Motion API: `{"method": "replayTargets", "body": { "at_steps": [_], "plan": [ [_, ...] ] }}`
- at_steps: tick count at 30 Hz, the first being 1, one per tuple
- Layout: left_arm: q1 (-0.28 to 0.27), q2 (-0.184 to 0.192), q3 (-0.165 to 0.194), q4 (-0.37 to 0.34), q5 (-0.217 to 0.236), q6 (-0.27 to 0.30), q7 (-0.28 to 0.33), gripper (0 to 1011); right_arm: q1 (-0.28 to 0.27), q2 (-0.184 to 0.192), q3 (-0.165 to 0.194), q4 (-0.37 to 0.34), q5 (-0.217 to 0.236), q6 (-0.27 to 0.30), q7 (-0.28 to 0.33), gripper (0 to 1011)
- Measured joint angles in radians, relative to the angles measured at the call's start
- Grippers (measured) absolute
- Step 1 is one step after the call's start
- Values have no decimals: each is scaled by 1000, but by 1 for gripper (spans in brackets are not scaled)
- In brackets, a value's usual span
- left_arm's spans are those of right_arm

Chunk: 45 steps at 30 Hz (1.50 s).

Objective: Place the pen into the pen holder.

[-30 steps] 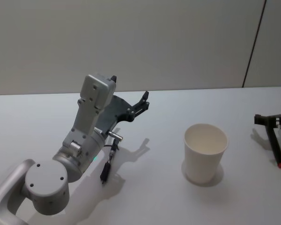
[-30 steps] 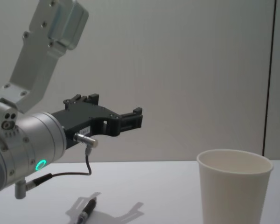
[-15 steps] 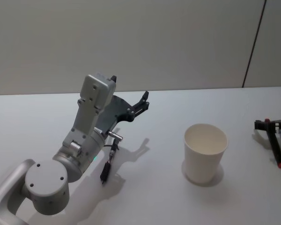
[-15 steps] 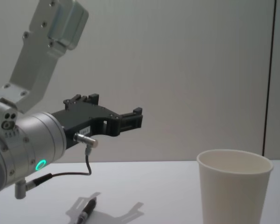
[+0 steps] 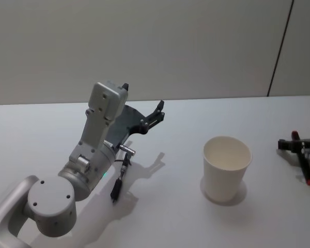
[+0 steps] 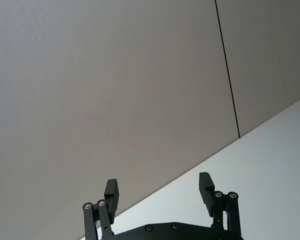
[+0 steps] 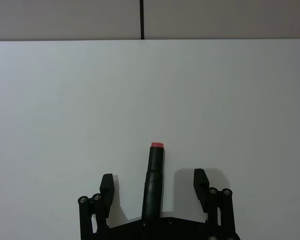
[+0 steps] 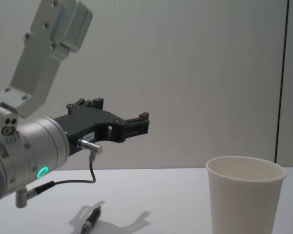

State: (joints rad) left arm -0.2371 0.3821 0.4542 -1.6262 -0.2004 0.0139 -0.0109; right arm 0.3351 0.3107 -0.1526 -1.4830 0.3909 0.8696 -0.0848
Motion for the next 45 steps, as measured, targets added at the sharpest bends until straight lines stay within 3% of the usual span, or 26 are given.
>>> {"method": "replayTargets", "body": {
  "at_steps": [19,45],
  "plan": [
    [0,0,0,0,0,0,0,1001,-15,-7,12,16,12,-16,6,1001],
    [0,0,0,0,0,0,0,1001,-21,-8,16,22,16,-19,6,850]
  ]
}}
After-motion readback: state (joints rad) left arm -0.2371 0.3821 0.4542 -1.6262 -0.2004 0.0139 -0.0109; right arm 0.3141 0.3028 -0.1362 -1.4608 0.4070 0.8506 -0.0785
